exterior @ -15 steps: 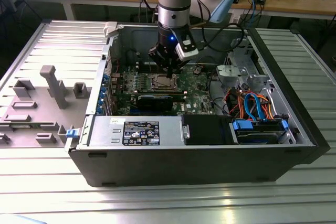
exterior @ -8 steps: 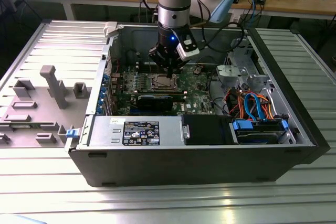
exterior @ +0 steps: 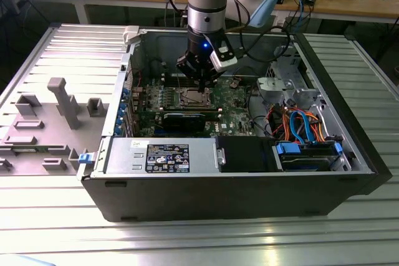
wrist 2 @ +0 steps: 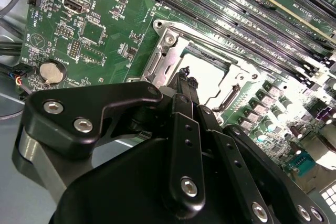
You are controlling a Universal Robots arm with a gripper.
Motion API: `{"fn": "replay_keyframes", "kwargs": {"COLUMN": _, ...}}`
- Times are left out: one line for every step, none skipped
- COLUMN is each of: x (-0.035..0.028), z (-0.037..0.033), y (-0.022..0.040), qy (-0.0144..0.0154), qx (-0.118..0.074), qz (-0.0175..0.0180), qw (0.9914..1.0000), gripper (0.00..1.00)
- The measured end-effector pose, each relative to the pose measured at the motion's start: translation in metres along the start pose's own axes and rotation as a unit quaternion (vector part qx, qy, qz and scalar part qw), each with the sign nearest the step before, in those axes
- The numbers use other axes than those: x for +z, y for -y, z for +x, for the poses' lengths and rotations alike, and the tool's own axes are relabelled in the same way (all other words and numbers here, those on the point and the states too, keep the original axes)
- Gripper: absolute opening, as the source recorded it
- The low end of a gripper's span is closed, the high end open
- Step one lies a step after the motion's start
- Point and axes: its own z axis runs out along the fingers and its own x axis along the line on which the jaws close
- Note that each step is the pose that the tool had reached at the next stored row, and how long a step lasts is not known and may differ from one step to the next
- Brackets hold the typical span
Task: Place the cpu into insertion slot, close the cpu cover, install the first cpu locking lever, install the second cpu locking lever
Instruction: 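Install the first cpu locking lever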
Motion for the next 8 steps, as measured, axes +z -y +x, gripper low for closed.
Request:
{"fn": "replay_keyframes", "kwargs": {"x": 0.0000, "z": 0.0000, "y": 0.0000, "qy": 0.0000, "qx": 0.000, "qz": 0.0001, "qw": 1.00000, "gripper": 0.11}}
{"fn": "replay_keyframes", "kwargs": {"x": -0.0001, "z": 0.0001, "y": -0.0001, "qy": 0.0000, "qx": 0.000, "qz": 0.0007, "qw": 1.00000, "gripper": 0.11}}
{"fn": "replay_keyframes", "kwargs": {"x": -0.0001, "z": 0.0001, "y": -0.0001, "qy": 0.0000, "qx": 0.000, "qz": 0.0012, "qw": 1.00000, "gripper": 0.11}}
{"fn": "replay_keyframes", "kwargs": {"x": -0.0001, "z": 0.0001, "y": -0.0002, "qy": 0.0000, "qx": 0.000, "qz": 0.0014, "qw": 1.00000, "gripper": 0.11}}
{"fn": "replay_keyframes", "kwargs": {"x": 0.0000, "z": 0.0000, "y": -0.0003, "qy": 0.0001, "qx": 0.000, "qz": 0.0016, "qw": 1.00000, "gripper": 0.11}}
{"fn": "replay_keyframes", "kwargs": {"x": -0.0001, "z": 0.0002, "y": -0.0004, "qy": 0.0001, "qx": 0.000, "qz": 0.0019, "qw": 1.00000, "gripper": 0.11}}
{"fn": "replay_keyframes", "kwargs": {"x": -0.0001, "z": 0.0002, "y": -0.0005, "qy": 0.0001, "qx": 0.000, "qz": 0.0019, "qw": 1.00000, "gripper": 0.11}}
{"fn": "replay_keyframes", "kwargs": {"x": -0.0002, "z": 0.0001, "y": -0.0005, "qy": 0.0001, "qx": 0.000, "qz": 0.0019, "qw": 1.00000, "gripper": 0.11}}
